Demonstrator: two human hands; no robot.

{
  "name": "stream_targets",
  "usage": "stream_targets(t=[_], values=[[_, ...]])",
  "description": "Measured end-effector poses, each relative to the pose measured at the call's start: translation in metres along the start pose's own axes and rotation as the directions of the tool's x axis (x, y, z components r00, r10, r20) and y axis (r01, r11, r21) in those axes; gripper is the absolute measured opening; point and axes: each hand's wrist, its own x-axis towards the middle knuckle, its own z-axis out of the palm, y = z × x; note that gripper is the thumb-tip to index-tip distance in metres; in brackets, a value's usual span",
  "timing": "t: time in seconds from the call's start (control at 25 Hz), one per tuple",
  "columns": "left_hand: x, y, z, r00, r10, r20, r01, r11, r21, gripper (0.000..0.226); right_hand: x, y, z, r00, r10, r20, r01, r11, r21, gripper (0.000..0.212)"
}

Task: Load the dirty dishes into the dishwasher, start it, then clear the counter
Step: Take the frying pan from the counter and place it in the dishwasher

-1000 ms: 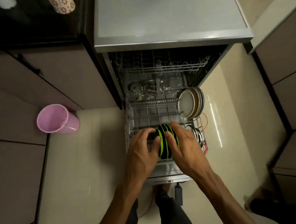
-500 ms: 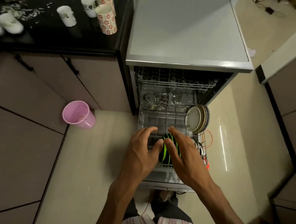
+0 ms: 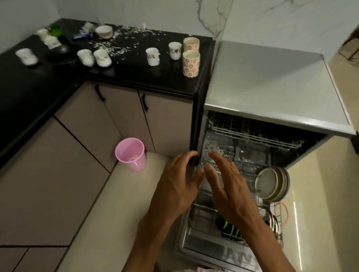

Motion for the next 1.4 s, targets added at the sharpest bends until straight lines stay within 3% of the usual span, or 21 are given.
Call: stream_targets(t=[0.32, 0.72, 1.08, 1.4], values=[[-0.015, -0.074, -0.089, 0.989, -0.052, -0.137, 0.046, 0.998, -0.048, 0.064, 0.027, -0.083, 0.088, 0.996, -0.088, 0.003, 0.088, 0.993, 0.082, 0.073], [-0.035, -0.153, -0.156, 0.959, -0.086, -0.269, 0.083, 0.996, -0.022, 0.049, 0.048, -0.149, 0.162, 0.988, -0.126, 0.09, 0.119, 0.99, 0.072, 0.068], [0.004, -0.17, -0.18, 0.93, -0.184, -0.318, 0.183, 0.983, -0.034, 0.05, 0.108, -0.158, 0.179, 0.969, -0.188, 0.158, 0.179, 0.982, 0.067, 0.077], [0.055, -0.169, -0.202, 0.912, -0.22, -0.347, 0.205, 0.976, -0.079, 0.046, 0.162, -0.158, 0.174, 0.947, -0.226, 0.229, 0.207, 0.973, 0.106, 0.064]])
